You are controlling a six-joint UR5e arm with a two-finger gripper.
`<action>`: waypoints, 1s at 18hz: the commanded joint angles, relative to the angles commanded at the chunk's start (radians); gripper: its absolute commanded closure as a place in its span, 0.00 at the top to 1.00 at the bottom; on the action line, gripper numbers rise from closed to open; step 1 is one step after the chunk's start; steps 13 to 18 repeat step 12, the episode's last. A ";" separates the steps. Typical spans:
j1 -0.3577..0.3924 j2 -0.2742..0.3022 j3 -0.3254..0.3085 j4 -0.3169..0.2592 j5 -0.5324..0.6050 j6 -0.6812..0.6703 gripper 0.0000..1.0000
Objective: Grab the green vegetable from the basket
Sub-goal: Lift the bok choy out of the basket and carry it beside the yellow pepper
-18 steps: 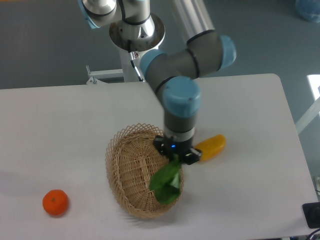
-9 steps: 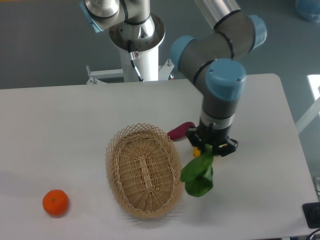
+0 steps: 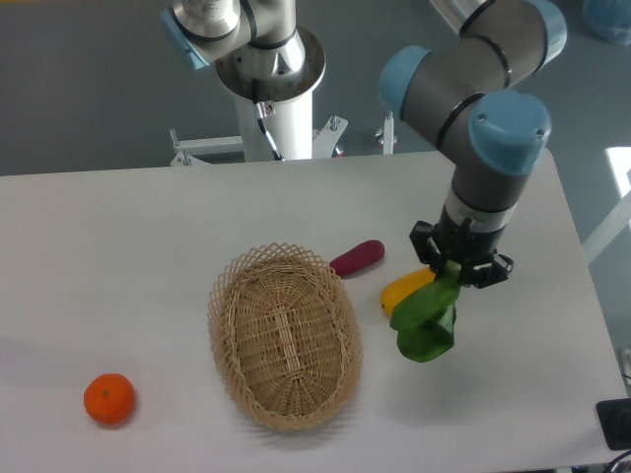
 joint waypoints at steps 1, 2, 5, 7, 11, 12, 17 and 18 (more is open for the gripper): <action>0.000 -0.005 0.011 0.000 0.002 0.005 0.17; 0.000 -0.011 0.017 -0.002 0.005 0.006 0.17; -0.002 -0.015 0.022 0.000 0.008 0.043 0.18; -0.002 -0.014 0.022 0.000 0.008 0.049 0.18; -0.002 -0.014 0.022 0.000 0.008 0.049 0.18; 0.000 -0.014 0.022 0.000 0.008 0.049 0.17; 0.000 -0.014 0.022 0.000 0.008 0.049 0.17; 0.000 -0.014 0.022 0.000 0.008 0.049 0.17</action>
